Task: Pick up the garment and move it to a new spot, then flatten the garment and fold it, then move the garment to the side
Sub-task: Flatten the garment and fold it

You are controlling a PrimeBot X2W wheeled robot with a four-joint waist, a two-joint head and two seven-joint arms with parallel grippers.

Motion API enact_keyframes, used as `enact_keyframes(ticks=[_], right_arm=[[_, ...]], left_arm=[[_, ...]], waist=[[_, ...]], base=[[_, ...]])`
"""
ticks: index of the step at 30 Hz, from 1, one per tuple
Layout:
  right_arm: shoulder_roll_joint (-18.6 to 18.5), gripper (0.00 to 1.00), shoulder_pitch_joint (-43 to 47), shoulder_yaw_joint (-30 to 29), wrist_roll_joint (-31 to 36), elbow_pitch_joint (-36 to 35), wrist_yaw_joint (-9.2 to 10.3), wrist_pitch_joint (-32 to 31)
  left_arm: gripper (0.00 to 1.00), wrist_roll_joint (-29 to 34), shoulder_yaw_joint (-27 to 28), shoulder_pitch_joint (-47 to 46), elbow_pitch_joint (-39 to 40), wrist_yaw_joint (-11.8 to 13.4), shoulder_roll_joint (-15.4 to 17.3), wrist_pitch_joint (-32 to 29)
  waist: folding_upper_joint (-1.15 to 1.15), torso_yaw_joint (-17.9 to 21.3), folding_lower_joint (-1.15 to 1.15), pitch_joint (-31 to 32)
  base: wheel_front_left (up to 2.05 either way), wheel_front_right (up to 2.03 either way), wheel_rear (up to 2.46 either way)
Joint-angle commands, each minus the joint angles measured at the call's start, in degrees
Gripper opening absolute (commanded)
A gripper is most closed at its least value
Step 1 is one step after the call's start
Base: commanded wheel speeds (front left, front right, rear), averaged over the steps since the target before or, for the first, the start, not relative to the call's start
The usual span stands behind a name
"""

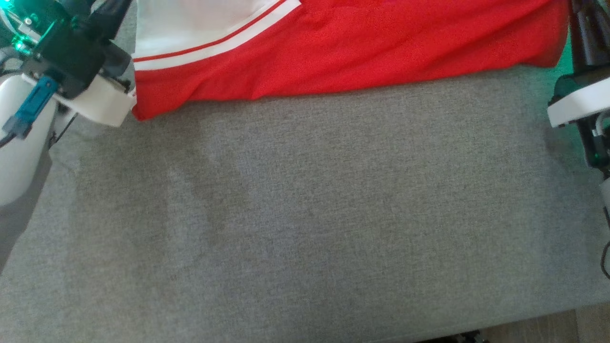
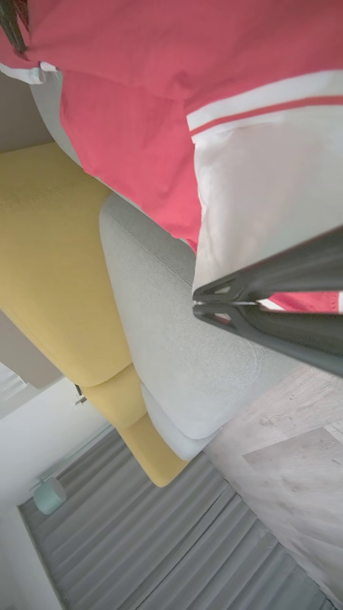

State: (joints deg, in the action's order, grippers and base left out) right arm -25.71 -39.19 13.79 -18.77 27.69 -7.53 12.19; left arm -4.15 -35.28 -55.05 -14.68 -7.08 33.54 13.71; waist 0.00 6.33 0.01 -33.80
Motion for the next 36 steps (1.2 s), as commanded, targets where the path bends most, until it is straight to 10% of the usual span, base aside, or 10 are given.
enact_keyframes(ticks=[1,16,30,32,36], right_arm=[[-0.92,1.00,-0.03,0.98,0.29,-0.48,0.04,0.86],[2.68,1.00,4.75,-1.65,0.67,1.29,0.04,2.79],[4.21,1.00,6.89,-2.58,1.54,1.04,0.04,2.80],[4.33,1.00,7.03,-2.65,1.57,1.05,0.04,2.80],[4.74,1.00,7.44,-2.51,1.78,1.19,0.04,2.80]], left_arm=[[0.99,-0.06,2.15,-2.16,-0.20,0.13,1.75,0.28],[1.00,-19.14,10.75,23.59,2.34,15.63,-8.91,-7.95],[1.00,-26.45,10.34,33.17,7.01,17.61,-10.63,-17.71],[0.88,-26.71,10.17,33.52,7.12,17.63,-10.66,-18.27],[0.00,-27.27,9.77,33.83,7.42,17.20,-10.77,-18.63]], waist=[[0.00,-0.05,-0.01,-0.21],[0.00,-0.68,-0.01,4.36],[0.00,-0.05,-0.01,5.30],[0.00,-0.08,-0.01,5.38],[0.00,-0.28,-0.01,5.70]], base=[[0.00,0.00,0.00],[0.00,0.00,0.00],[0.00,0.00,0.00],[0.00,0.00,0.00],[0.00,0.00,0.00]])
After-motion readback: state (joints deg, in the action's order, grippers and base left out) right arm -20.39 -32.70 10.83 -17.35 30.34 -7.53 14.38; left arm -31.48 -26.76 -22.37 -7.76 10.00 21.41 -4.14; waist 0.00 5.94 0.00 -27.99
